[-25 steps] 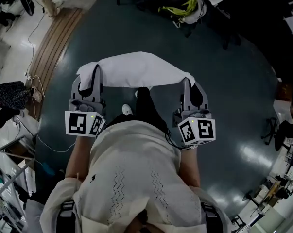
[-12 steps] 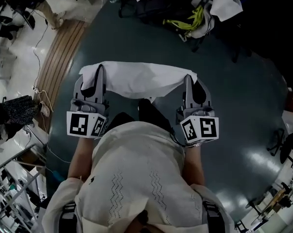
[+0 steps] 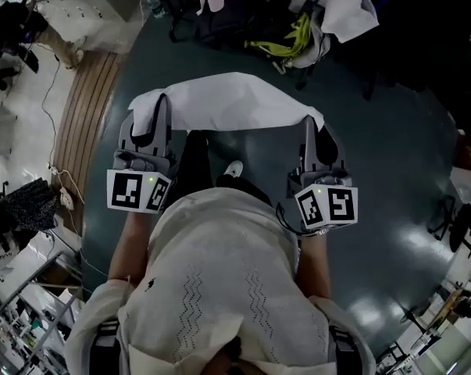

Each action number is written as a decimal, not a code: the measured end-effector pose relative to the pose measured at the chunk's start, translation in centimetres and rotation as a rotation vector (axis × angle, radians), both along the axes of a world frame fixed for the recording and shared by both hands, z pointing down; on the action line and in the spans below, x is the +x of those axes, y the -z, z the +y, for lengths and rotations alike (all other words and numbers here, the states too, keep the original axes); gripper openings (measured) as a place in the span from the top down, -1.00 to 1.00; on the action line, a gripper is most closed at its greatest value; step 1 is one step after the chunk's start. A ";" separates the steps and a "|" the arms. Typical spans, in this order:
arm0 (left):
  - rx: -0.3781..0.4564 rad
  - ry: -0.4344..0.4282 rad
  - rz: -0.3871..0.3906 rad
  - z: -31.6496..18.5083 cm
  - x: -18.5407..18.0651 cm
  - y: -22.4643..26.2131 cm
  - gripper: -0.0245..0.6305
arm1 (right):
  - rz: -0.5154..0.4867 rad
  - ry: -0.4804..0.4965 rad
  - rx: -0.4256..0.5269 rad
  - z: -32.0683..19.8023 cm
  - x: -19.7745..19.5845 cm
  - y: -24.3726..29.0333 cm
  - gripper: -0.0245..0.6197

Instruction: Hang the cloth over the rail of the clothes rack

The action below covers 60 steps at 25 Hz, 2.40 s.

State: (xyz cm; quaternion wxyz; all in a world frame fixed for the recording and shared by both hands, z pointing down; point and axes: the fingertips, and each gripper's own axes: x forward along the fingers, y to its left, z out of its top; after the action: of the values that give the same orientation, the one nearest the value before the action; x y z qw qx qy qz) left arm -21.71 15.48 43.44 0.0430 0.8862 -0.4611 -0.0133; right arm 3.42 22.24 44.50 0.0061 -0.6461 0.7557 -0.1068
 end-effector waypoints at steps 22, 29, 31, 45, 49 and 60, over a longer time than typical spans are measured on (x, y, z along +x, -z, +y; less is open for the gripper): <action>-0.064 -0.452 0.084 -36.5 10.5 -1.4 0.88 | -0.003 -0.531 -0.121 -23.4 5.4 -0.7 0.86; -0.037 -0.450 0.038 -40.5 12.8 -1.6 0.88 | 0.025 -0.537 -0.146 -27.3 8.5 -1.3 0.86; -0.045 -0.429 0.031 -41.4 13.4 -1.9 0.88 | 0.011 -0.522 -0.139 -29.1 9.7 -1.7 0.86; 0.072 -0.342 0.041 -52.0 25.3 2.7 0.88 | -0.017 -0.325 -0.012 -44.9 24.3 0.9 0.86; 0.157 -0.326 0.049 -53.2 27.5 6.2 0.88 | 0.029 -0.291 0.079 -46.6 27.5 6.1 0.86; 0.447 -0.408 0.002 -61.1 31.1 23.2 0.88 | 0.197 -0.251 0.265 -54.1 30.3 23.9 0.86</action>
State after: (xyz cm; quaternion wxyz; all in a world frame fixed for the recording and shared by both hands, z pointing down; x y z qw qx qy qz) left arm 9.35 -45.63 20.27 -0.1509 0.9480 -0.2591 -0.1065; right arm 33.70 -31.89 20.59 0.0305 -0.7360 0.6737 0.0589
